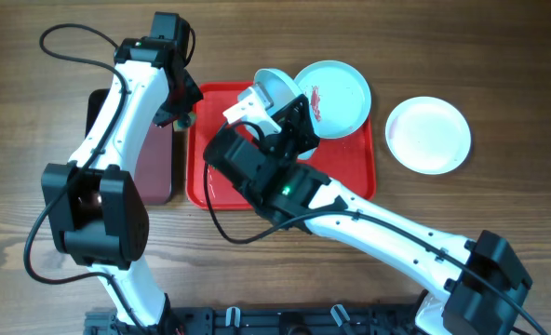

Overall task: Clean dirty plates on tray and stack at the side
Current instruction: 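Lift the blue plate with the right gripper and carry it right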

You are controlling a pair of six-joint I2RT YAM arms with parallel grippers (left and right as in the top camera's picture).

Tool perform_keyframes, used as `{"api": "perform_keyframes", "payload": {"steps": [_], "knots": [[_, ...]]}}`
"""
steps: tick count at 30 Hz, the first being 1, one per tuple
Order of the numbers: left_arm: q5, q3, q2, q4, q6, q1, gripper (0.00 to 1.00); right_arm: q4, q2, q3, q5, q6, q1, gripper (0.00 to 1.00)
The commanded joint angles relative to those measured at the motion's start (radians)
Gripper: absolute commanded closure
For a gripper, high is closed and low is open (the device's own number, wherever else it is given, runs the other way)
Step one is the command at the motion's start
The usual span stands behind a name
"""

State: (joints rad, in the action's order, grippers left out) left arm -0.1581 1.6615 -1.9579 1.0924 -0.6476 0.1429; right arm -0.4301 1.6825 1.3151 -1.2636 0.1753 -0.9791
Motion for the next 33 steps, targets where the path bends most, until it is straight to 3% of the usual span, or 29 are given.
{"api": "perform_keyframes", "payload": {"steps": [1,5,10,12,14,17,22,33], "knots": [[0.009,-0.007,-0.002,-0.003,0.015,0.004,0.96,-0.019,-0.014,0.001,0.093,-0.072,-0.002,0.96],[0.024,-0.007,-0.002,0.000,0.015,0.004,0.96,-0.044,-0.014,0.001,0.133,-0.111,-0.020,0.96],[0.024,-0.007,-0.002,-0.002,0.015,0.004,0.96,-0.220,-0.014,0.001,0.405,-0.263,-0.006,0.96],[0.024,-0.007,-0.002,-0.002,0.015,0.004,0.96,-0.269,-0.018,0.001,0.554,-0.383,0.040,0.96],[0.024,-0.007,-0.002,0.000,0.015,0.004,0.96,-0.274,-0.035,0.001,0.758,-0.414,0.109,0.96],[0.024,-0.007,-0.002,0.001,0.015,0.004,0.96,-0.266,-0.089,0.001,1.028,-0.414,0.249,0.96],[0.024,-0.007,-0.002,0.001,0.015,0.004,0.96,-0.285,-0.201,0.001,1.285,-0.413,0.558,0.96],[0.024,-0.007,-0.002,0.001,0.015,0.004,0.96,-0.414,-0.174,-0.019,1.361,-0.441,1.152,0.96]]}}
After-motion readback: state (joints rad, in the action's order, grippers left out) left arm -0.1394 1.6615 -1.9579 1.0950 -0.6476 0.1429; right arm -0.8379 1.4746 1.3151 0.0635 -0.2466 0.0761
